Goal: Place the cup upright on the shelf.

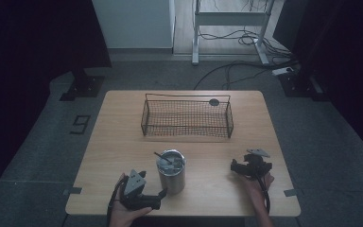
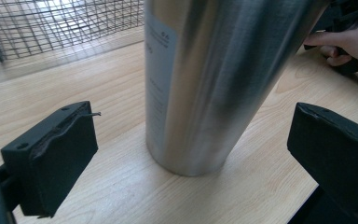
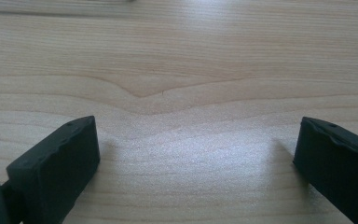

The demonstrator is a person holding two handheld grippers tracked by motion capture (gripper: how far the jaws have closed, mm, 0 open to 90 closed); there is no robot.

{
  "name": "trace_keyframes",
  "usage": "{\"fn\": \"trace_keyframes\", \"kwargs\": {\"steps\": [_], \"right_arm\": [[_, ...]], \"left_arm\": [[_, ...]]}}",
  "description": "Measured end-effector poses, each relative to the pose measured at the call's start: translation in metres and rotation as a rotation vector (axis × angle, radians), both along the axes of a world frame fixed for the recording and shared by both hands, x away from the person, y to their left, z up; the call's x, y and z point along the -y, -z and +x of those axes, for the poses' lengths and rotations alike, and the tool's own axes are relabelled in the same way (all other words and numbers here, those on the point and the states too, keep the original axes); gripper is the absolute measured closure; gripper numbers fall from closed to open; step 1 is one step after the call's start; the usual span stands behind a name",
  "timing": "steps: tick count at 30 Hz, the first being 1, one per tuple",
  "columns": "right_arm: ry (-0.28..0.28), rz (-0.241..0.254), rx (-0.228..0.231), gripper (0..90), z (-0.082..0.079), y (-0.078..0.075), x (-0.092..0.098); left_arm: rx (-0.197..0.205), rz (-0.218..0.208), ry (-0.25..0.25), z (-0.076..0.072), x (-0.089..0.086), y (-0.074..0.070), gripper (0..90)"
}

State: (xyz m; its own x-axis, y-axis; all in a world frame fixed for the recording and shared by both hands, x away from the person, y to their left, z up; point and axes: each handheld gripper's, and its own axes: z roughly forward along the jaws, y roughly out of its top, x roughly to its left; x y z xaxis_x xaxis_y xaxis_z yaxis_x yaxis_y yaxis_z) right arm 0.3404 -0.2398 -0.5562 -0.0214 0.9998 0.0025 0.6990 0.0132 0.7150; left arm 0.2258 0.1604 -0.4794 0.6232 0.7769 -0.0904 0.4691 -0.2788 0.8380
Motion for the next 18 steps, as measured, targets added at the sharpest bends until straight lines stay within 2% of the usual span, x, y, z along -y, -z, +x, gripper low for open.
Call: {"fn": "trace_keyframes", "kwargs": {"steps": [9, 18], "right_arm": [[0.007, 0.003, -0.002, 0.0, 0.0, 0.0, 0.0], [0.011, 0.002, -0.002, 0.0, 0.0, 0.0, 0.0]], "left_arm": [[0.008, -0.004, 0.001, 0.005, 0.013, 0.002, 0.5], [0.018, -0.007, 0.01, 0.009, 0.016, 0.0, 0.2]]}}
